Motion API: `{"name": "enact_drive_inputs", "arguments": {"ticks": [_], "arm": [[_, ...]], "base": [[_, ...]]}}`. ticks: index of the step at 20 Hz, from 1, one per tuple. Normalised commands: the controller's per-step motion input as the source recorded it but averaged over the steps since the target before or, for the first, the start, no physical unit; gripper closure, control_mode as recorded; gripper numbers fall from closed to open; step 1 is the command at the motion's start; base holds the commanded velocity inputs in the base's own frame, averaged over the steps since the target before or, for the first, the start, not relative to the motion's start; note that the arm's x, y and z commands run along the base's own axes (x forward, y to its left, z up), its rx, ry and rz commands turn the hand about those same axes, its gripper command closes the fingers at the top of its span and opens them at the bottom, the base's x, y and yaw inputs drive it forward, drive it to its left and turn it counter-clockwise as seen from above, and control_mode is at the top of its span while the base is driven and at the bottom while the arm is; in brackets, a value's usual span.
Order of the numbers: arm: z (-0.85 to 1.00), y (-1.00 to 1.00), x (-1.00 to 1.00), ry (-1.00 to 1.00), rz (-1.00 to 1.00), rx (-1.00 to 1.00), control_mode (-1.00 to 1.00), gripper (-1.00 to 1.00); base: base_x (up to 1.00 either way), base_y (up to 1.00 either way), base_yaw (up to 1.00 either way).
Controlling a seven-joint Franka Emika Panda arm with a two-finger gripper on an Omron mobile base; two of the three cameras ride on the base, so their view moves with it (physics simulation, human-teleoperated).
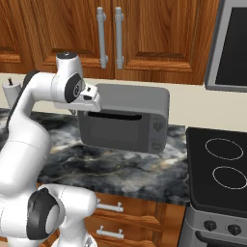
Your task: Get the candle and the beer from the cabinet and move them to the dining counter.
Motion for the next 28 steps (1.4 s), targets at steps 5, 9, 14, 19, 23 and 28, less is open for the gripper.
{"name": "enact_drive_inputs", "arguments": {"ticks": [5, 9, 14, 19, 23, 28], "arm": [[0.00, 0.00, 0.00, -0.14, 0.00, 0.00, -1.00, -1.00], [0.08, -0.02, 0.00, -0.31, 0.00, -0.01, -1.00, -1.00], [0.22, -0.03, -0.02, -0.32, 0.00, -0.02, -1.00, -1.00], [0.43, -0.19, -0.12, -0.35, 0.00, 0.00, -1.00, -1.00], [0.51, -0.26, -0.09, -0.31, 0.00, 0.00, -1.00, -1.00], [0.47, -0.30, -0.06, -0.28, 0.00, 0.00, -1.00, -1.00]], "base": [[0.00, 0.00, 0.00], [0.00, 0.00, 0.00], [0.00, 0.00, 0.00], [0.00, 0.00, 0.00], [0.00, 0.00, 0.00], [0.00, 0.00, 0.00]]}}
